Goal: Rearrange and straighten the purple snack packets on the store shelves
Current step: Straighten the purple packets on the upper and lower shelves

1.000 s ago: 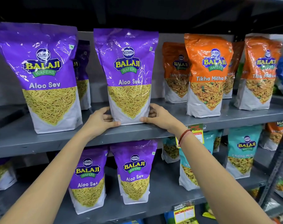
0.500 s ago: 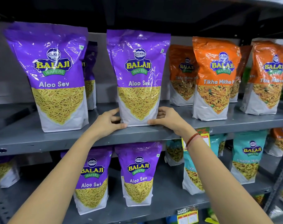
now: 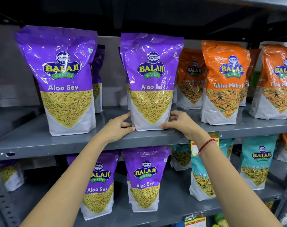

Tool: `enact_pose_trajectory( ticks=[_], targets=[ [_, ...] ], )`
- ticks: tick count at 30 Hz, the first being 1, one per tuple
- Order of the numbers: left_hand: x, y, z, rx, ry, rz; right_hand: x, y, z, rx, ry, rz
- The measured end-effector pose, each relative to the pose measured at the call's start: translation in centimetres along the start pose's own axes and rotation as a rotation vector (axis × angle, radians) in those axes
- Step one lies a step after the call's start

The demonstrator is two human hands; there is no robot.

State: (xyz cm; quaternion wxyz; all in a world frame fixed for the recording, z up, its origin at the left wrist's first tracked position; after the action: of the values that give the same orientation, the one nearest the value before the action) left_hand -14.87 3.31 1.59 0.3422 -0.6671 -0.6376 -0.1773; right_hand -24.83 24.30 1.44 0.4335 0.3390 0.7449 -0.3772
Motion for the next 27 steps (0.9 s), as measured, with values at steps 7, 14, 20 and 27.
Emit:
enact_pose_trajectory(
  ticks=[7, 14, 20, 27],
  targets=[
    [0.6, 0.2, 0.0, 0.038, -0.046, 0.022, 0.1, 0.0, 0.0, 0.023, 0.017, -0.002],
    [0.5, 0.2, 0.0, 0.031, -0.003, 0.012, 0.1, 0.1, 0.1, -0.032, 0.016, -0.025],
    [0.7, 0.4, -0.1, 0.05, -0.01, 0.016, -0.2, 0.1, 0.3, -0.051, 0.017, -0.036],
    [0.6, 1.4, -0.7, 0.136, -0.029, -0.011, -0.7, 0.8, -0.1, 0.017, 0.048, 0.008]
  ],
)
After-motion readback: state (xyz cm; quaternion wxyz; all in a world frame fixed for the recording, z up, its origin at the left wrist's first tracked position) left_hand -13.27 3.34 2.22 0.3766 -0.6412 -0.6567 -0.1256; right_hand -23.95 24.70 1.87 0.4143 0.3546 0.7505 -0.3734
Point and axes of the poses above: each hand's wrist, its own y-axis away from the middle knuckle, its own z-axis out of the palm, x = y × z, the point moved 7 cm from there along -y, towards the middle knuckle, and after that the axes turned 3 degrees about -x, right-handed, at the moved point
